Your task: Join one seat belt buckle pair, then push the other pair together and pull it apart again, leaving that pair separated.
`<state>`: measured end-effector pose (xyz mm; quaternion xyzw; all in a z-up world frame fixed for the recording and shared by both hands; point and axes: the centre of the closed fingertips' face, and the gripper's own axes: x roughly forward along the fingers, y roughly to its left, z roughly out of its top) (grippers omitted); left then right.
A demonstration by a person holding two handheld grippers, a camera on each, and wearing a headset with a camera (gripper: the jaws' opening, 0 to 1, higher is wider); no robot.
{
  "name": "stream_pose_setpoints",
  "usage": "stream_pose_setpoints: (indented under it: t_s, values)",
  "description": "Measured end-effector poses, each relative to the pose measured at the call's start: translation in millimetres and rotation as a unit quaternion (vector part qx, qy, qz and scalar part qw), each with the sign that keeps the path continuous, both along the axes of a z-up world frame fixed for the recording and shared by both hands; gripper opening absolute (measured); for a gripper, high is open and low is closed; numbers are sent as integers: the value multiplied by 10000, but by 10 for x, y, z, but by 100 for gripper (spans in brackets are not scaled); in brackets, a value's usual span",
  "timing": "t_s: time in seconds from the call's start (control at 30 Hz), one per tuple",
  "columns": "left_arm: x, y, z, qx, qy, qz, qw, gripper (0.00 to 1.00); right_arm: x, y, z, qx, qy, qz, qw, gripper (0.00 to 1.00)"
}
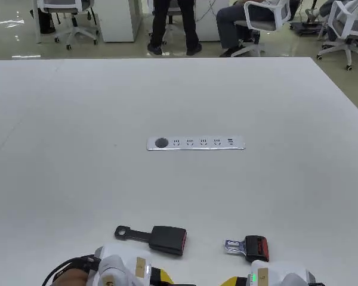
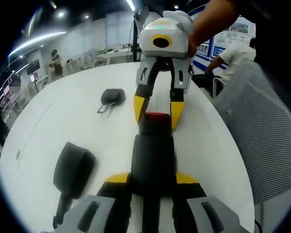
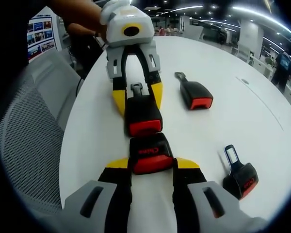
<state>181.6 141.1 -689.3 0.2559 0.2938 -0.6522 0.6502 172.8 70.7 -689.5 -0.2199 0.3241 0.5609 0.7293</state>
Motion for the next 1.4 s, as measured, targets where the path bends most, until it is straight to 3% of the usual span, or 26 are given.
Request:
stream_pose_setpoints:
  t_s: [0.3,0.73,1.23,1.33,1.4]
  values:
    - [-16,13,9,-84,-17,-96,9999,33,6,11,21,125,-157,113,9997,30]
    - [-16,24,19,-180,45,-133,9997,32,17,1,23,379,-164,-16,9991,30]
    - [-18,37,14,-162,72,-229,9996,32,22,0,27,572,-187,-87,9981,31]
    - [-21,41,5,-107,20,-267,9996,33,-1,21,49,741,-3,-274,9969,32]
    - [-28,36,6,-41,24,-268,9996,33,1,24,39,605,-160,-184,9979,32]
